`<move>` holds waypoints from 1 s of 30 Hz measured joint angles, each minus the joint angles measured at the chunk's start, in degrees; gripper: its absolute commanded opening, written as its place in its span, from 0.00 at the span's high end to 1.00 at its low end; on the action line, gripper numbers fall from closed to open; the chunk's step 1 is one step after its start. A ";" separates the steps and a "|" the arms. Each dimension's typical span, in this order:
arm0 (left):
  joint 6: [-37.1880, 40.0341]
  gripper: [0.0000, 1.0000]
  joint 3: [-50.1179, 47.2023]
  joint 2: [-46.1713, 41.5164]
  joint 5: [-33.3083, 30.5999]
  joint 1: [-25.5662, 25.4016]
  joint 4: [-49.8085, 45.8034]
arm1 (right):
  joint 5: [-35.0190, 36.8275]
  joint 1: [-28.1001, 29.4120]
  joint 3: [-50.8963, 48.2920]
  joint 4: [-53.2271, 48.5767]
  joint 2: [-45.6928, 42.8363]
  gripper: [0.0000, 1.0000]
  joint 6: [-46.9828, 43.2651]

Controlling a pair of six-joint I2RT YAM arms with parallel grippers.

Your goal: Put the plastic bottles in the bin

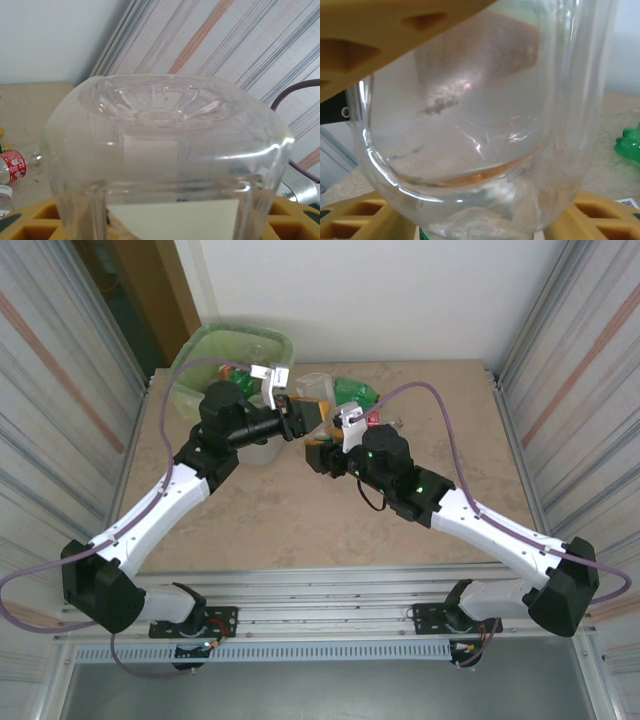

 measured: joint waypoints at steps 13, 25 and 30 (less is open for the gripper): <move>2.58 0.86 1.92 -0.90 -2.38 5.68 -2.60 | 4.94 0.07 -4.33 -1.36 -3.98 0.02 -0.48; 6.32 0.85 12.74 -0.17 -5.03 18.86 -5.05 | 9.42 0.07 -7.45 -2.93 -11.93 0.02 -0.44; 8.46 0.83 19.76 4.35 -7.13 23.43 -6.95 | 11.19 0.07 -7.74 -4.37 -13.05 0.03 0.55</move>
